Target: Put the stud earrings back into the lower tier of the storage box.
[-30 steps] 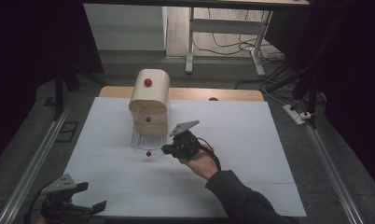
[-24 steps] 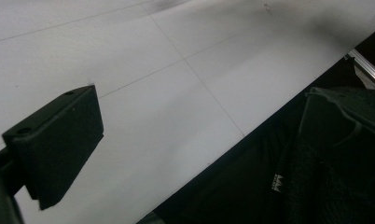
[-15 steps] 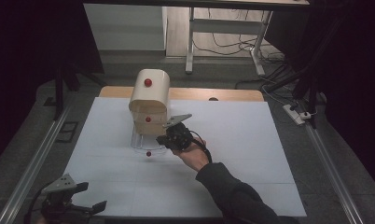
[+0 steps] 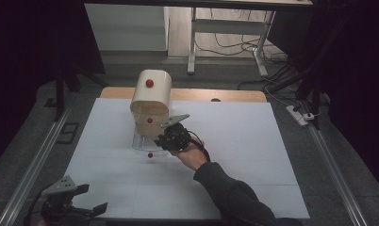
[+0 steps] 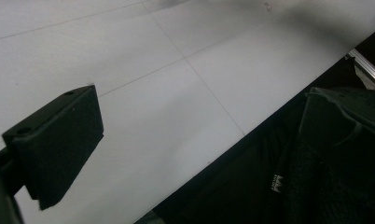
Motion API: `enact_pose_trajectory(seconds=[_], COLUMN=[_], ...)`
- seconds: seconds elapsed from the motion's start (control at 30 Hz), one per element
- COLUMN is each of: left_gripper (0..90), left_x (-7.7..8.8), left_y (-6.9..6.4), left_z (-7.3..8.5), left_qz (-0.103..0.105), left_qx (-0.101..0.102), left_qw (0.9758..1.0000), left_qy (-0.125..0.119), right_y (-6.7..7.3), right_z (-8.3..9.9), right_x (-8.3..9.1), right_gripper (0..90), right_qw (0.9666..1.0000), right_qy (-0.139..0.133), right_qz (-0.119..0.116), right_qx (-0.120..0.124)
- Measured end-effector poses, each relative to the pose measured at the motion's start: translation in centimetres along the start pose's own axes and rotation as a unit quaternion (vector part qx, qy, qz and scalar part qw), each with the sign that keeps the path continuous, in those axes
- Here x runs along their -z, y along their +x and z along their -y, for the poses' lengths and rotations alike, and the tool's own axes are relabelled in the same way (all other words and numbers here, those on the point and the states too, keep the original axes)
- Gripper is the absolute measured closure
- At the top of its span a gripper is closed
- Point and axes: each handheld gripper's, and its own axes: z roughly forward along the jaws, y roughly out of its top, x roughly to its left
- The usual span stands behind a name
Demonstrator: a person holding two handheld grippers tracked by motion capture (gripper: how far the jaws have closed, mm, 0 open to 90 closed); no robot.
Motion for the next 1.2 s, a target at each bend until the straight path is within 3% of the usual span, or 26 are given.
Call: enact_pose_trajectory(seconds=[0.2, 0.33, 0.37, 0.4, 0.43, 0.47, 0.57, 0.67, 0.77, 1.0, 1.07, 1.2], left_gripper=[0.0, 0.0, 0.0, 0.0, 0.0, 0.0, 0.0, 0.0, 0.0, 0.0, 0.0, 0.0], left_x=[0.0, 0.0, 0.0, 0.0, 0.0, 0.0, 0.0, 0.0, 0.0, 0.0, -0.1, 0.0], left_y=[0.0, 0.0, 0.0, 0.0, 0.0, 0.0, 0.0, 0.0, 0.0, 0.0, 0.0, 0.1], left_z=[0.0, 0.0, 0.0, 0.0, 0.0, 0.0, 0.0, 0.0, 0.0, -0.1, -0.1, -0.1], left_qz=[0.001, 0.0, 0.0, 0.0, 0.0, 0.0, 0.0, 0.0, 0.0, 0.0, 0.0, 0.002], left_qx=[0.002, 0.003, 0.003, 0.003, 0.003, 0.003, 0.003, 0.003, 0.003, 0.003, 0.003, 0.004], left_qw=[1.0, 1.0, 1.0, 1.0, 1.0, 1.0, 1.0, 1.0, 1.0, 1.0, 1.0, 1.0], left_qy=[0.0, 0.001, 0.001, 0.001, 0.001, 0.001, 0.001, 0.001, 0.001, 0.001, 0.001, 0.0], right_y=[0.3, 0.5, 0.5, 0.5, 0.5, 0.5, 0.6, 0.6, 0.7, 0.6, 0.6, 0.8], right_z=[0.2, 1.1, 1.1, 1.6, 1.6, 2.1, 2.8, 3.3, 4.3, 6.4, 7.5, 8.6], right_x=[1.4, 2.7, 2.7, 3.2, 3.2, 3.7, 4.3, 4.7, 5.5, 6.3, 6.6, 6.7], right_gripper=[50.4, 32.0, 32.0, 23.2, 23.2, 16.0, 8.2, 4.8, 0.1, 0.0, 0.0, 0.0], right_qw=[0.9999, 0.9998, 0.9998, 0.9996, 0.9996, 0.9994, 0.9991, 0.9992, 0.9983, 0.9972, 0.9954, 0.9939], right_qy=[0.012, 0.02, 0.02, 0.025, 0.025, 0.03, 0.037, 0.036, 0.052, 0.07, 0.09, 0.109], right_qz=[0.002, 0.003, 0.003, 0.005, 0.005, 0.01, 0.017, 0.014, 0.02, 0.022, 0.021, 0.006], right_qx=[0.006, 0.009, 0.009, 0.01, 0.01, 0.012, 0.016, 0.009, 0.017, 0.015, 0.023, 0.012])
